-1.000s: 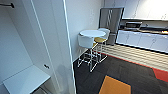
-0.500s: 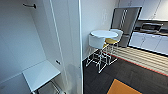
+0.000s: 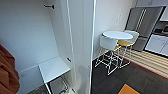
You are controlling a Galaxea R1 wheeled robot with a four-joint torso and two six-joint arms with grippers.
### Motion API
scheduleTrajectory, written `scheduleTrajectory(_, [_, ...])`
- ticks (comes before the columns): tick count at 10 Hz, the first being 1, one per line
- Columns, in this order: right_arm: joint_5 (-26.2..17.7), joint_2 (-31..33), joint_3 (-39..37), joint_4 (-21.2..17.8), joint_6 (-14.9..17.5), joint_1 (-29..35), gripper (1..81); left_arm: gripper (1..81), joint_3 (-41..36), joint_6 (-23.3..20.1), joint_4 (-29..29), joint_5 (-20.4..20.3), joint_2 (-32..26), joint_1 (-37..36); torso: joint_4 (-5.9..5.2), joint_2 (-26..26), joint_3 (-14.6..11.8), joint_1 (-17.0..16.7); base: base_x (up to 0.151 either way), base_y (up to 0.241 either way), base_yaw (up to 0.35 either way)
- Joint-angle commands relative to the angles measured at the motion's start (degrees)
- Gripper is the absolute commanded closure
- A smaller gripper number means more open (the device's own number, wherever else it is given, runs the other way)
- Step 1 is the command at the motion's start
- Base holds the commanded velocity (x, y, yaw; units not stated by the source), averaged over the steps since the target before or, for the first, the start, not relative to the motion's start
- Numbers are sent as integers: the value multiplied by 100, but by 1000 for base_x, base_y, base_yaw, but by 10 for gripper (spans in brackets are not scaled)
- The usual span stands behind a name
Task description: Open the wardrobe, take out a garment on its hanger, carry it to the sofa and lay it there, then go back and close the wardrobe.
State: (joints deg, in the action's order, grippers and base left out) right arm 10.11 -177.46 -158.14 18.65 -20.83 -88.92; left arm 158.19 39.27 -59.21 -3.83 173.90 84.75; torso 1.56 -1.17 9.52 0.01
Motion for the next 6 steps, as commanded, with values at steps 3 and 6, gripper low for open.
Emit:
scheduleTrajectory(3, [-264, -29, 3, -37, 18, 168, 10, 10, 2, -15, -82, 251, 22, -200, 0, 0, 0, 0, 0, 0, 320])
scheduleTrajectory(6, [-264, -29, 3, -37, 9, 159, 10, 10, 2, -15, -82, 251, 31, -200, 0, 0, 0, 0, 0, 0, 327])
